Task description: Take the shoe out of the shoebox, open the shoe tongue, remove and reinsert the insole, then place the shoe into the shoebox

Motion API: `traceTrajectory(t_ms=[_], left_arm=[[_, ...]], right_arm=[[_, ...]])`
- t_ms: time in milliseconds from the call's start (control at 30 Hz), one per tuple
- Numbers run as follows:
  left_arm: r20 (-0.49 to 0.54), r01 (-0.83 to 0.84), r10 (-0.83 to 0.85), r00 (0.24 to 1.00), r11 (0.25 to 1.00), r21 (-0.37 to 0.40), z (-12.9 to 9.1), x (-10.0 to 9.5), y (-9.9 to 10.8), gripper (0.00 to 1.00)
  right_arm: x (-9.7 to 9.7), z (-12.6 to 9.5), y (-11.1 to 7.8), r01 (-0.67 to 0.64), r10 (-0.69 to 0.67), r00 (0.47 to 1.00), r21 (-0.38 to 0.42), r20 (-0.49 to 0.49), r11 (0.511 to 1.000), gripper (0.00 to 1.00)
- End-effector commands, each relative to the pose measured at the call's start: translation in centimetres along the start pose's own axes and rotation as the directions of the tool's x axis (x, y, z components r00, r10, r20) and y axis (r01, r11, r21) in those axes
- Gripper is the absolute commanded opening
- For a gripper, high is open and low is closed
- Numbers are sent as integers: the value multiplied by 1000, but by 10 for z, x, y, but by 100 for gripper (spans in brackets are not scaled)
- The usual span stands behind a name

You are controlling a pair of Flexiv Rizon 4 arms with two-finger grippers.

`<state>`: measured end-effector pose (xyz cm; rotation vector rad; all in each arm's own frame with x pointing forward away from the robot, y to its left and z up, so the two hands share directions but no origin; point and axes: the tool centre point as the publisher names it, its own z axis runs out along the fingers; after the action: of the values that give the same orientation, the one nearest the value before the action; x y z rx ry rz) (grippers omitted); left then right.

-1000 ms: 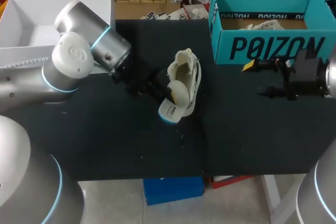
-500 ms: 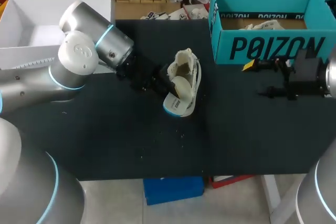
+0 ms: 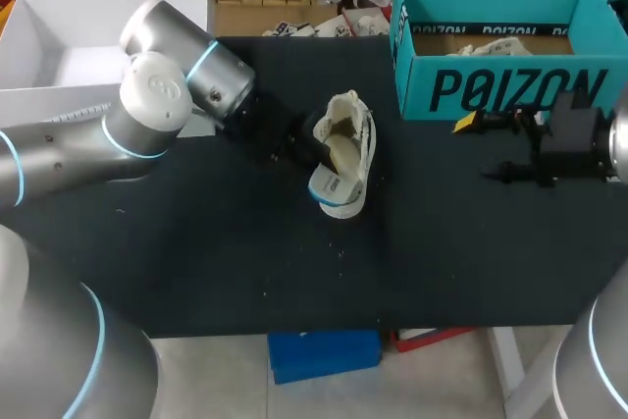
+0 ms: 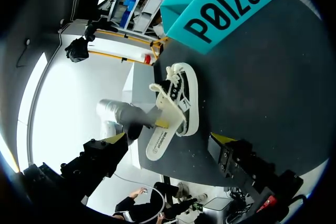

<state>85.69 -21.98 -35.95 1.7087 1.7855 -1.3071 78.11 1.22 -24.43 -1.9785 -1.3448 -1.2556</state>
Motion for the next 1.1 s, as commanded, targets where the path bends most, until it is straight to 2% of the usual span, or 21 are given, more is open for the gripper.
traceTrajectory(t_ms=[33,333,367,400,467,500,667,767,933,967,1033,1100], left_arm=[[-6,3,-3,1000,1000,-1,2,0,10,0],[14,3,-3,1000,1000,-22,5,1,29,0],[14,3,-2,1000,1000,-23,5,1,30,13],[15,2,-1,1000,1000,-25,6,-1,30,83],[19,-5,5,1000,1000,-29,6,-4,30,91],[21,-7,7,1000,1000,-29,6,-6,29,98],[18,-29,29,999,999,-30,2,-12,19,100],[11,-42,42,999,999,-22,1,-13,8,93],[-23,-57,57,998,998,1,0,-9,-15,90],[-28,-56,56,998,998,5,0,-8,-18,87],[-54,-52,52,997,999,11,-1,-4,-26,72],[-74,-47,48,996,999,13,-2,0,-29,67]], right_arm=[[0,1,0,0,0,1000,-1,2,1000,100],[0,1,0,0,0,1000,-1,2,1000,100],[0,1,0,0,0,1000,-1,2,1000,100],[0,1,0,0,0,1000,-1,2,1000,100],[0,1,0,0,0,1000,-1,2,1000,100],[0,1,0,0,0,1000,-1,2,1000,100],[0,1,0,0,0,1000,-1,2,1000,100],[0,1,0,0,0,1000,-1,2,1000,100],[0,1,0,0,0,1000,-1,2,1000,100],[0,1,0,0,0,1000,-1,2,1000,100],[0,1,0,0,0,1000,-1,2,1000,100],[0,1,0,0,0,1000,-1,2,1000,100]])
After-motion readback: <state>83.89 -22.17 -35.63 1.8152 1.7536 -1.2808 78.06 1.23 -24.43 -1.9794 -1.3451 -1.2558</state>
